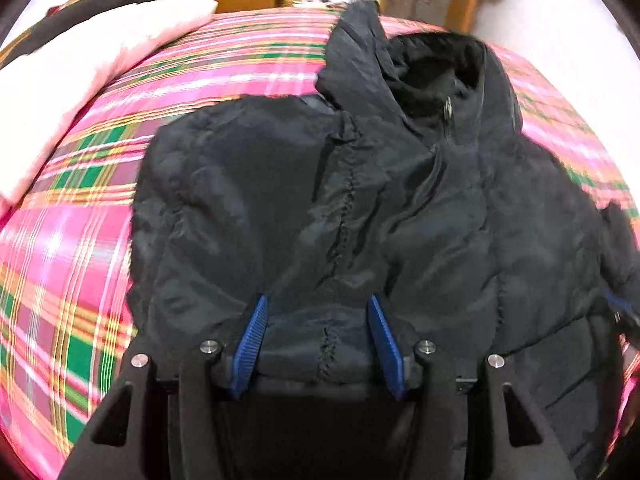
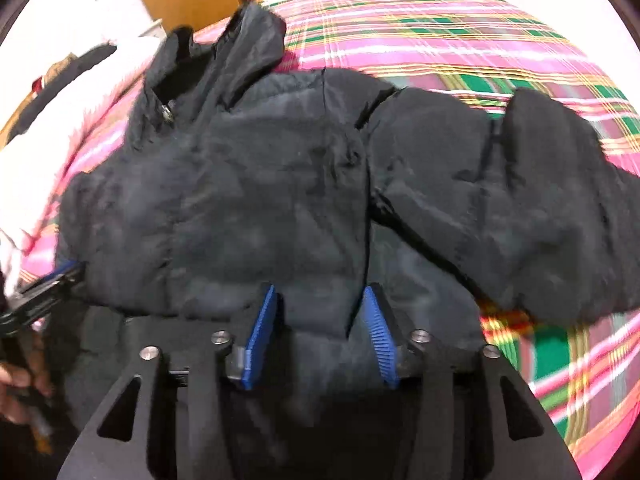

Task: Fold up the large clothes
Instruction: 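Grasp the other black sleeve with the right gripper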

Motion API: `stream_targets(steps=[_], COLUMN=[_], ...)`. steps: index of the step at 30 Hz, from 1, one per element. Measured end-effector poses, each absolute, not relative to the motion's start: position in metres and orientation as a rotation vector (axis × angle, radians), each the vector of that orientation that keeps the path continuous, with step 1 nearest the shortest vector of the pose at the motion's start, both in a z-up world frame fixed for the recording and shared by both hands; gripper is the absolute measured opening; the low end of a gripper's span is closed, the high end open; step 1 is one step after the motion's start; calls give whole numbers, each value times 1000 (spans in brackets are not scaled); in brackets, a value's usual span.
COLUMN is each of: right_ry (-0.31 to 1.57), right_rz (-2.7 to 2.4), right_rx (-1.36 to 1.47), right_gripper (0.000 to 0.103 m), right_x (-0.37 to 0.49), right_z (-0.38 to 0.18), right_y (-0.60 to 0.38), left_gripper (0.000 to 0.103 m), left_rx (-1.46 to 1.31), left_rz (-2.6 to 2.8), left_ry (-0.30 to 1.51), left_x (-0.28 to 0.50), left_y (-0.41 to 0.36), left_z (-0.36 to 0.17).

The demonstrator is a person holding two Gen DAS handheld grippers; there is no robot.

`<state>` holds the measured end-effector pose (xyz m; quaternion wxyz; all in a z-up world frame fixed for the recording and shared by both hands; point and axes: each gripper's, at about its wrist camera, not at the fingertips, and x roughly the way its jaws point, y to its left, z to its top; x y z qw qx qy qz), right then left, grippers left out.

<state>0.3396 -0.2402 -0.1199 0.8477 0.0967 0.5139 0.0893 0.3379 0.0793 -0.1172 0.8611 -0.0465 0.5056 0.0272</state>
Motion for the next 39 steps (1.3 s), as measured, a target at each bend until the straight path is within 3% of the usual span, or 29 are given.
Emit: stream_targets(steps=[5, 17, 30, 39], right_ry=[1040, 1037, 995, 859], right_rz=[134, -152, -298, -313], right_rx=[275, 401, 634, 790], right_gripper=[62, 63, 63, 63], right_x=[293, 233, 266, 290], right_z=[-99, -111, -152, -161], right_y=[-284, -409, -502, -548], left_gripper=[54, 54, 54, 54], left_rx=[-115, -20, -47, -92], left_rz=[26, -118, -78, -33], left_ry=[994, 892, 909, 910], left_x=[301, 285, 313, 319], left_y=[59, 8, 15, 32], left_z=[-94, -74, -81, -86])
